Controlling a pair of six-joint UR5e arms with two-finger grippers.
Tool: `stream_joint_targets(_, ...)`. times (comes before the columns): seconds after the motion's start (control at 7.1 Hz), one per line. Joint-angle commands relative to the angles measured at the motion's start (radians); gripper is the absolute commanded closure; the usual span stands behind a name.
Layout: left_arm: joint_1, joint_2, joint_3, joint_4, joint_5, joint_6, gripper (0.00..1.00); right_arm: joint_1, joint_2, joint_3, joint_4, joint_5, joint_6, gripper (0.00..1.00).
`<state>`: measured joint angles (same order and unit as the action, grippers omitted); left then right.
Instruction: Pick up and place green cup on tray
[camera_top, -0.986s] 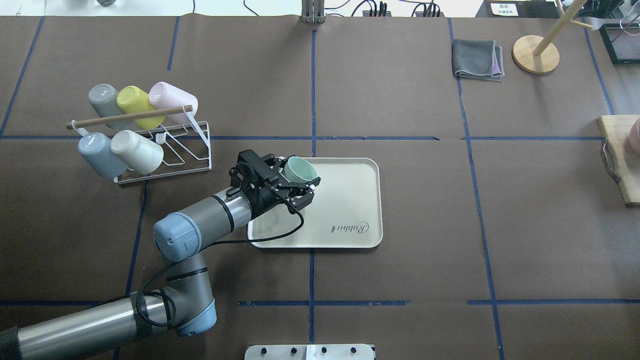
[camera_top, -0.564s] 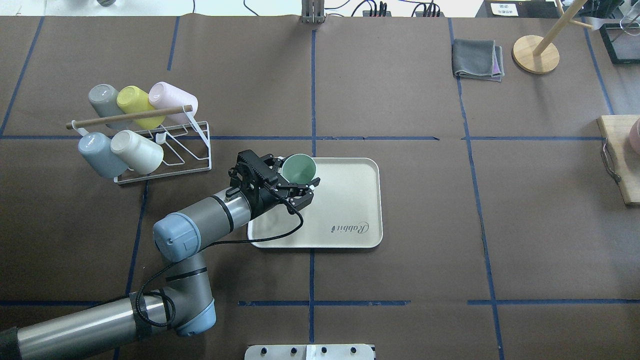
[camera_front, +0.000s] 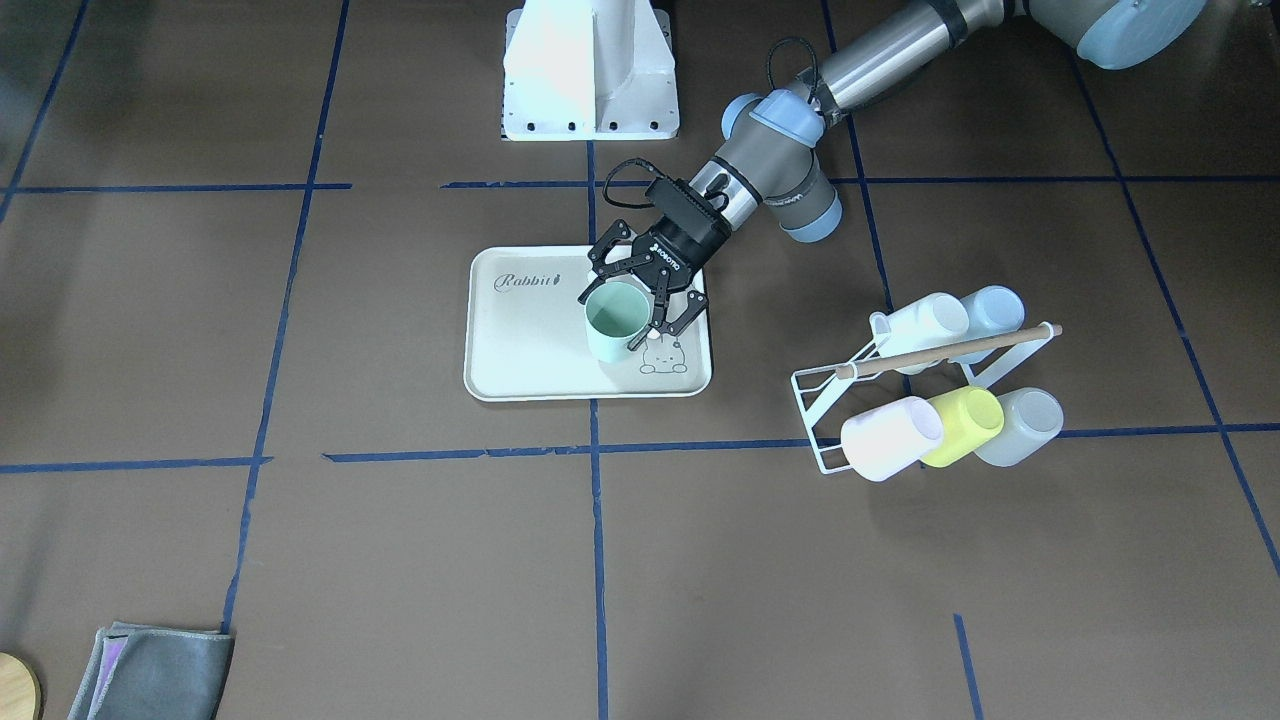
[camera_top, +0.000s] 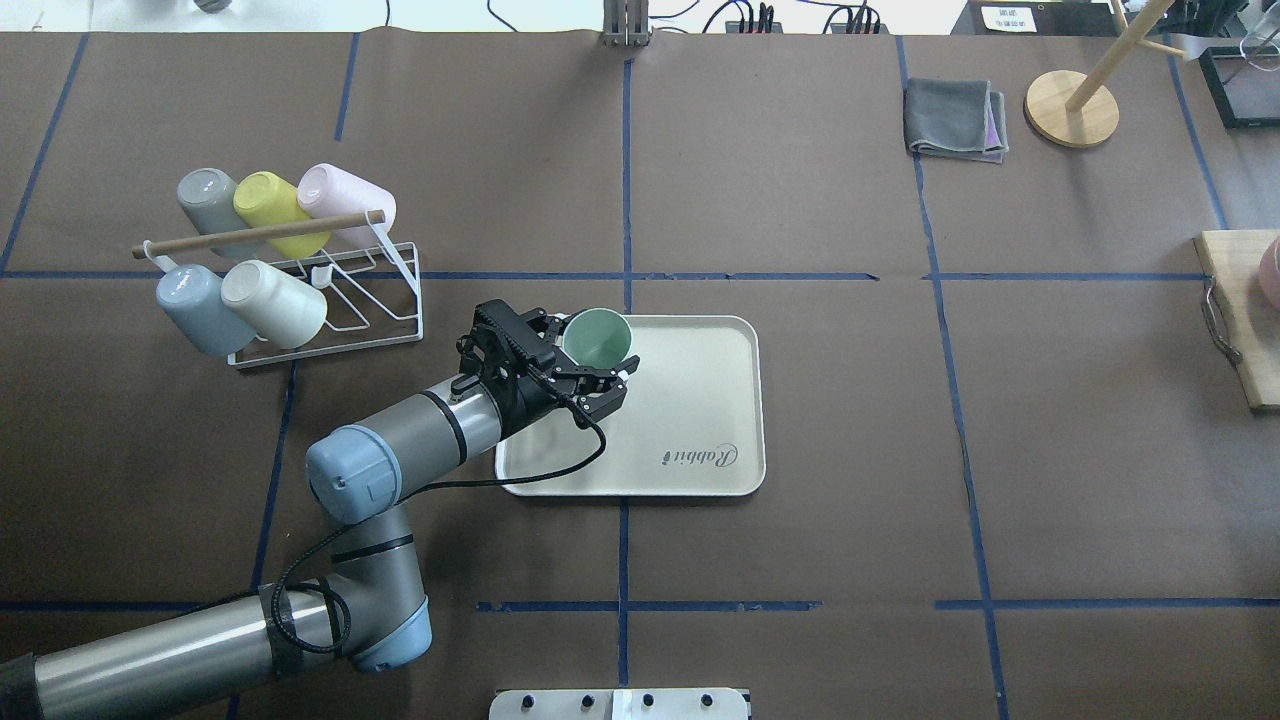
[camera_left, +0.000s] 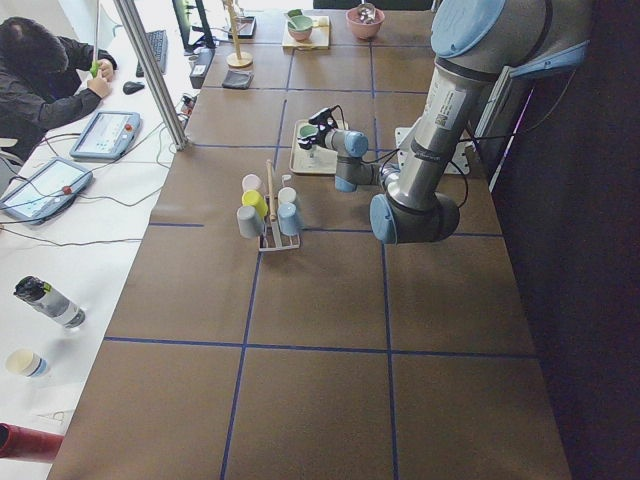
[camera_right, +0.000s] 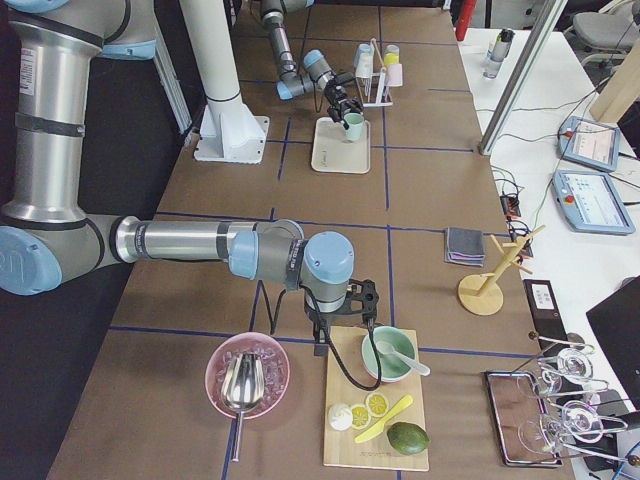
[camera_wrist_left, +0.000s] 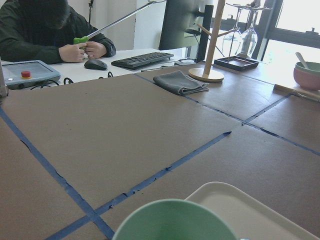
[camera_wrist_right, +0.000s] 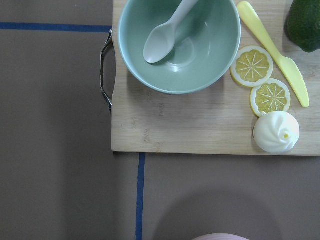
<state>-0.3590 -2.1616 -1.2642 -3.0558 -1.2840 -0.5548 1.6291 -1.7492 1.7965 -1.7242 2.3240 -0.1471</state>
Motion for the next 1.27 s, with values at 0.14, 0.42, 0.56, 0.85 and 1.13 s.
stream_joint_targets(0.14,0.02,-0.006,0.002,0.003,0.0,0.001,0.14,0.0,0.0,-0.006,0.0,0.0,-0.002,0.0)
stream_joint_targets(0.42,0.025,-0.004,0.002,0.003,0.0,0.004,0.1,0.0,0.0,-0.008,0.0,0.0,-0.003,0.0)
stream_joint_targets(0.56,0.025,-0.004,-0.001,0.003,0.0,0.004,0.01,0.0,0.0,-0.009,0.0,0.0,-0.003,0.0)
stream_joint_targets(0.85,-0.001,-0.006,-0.021,0.003,-0.008,0.022,0.0,0.0,0.002,-0.006,0.0,0.0,0.0,0.0)
stream_joint_targets(1.13,-0.044,0.011,-0.136,0.023,-0.026,0.05,0.0,0.0,0.01,-0.006,0.002,-0.002,0.007,0.0)
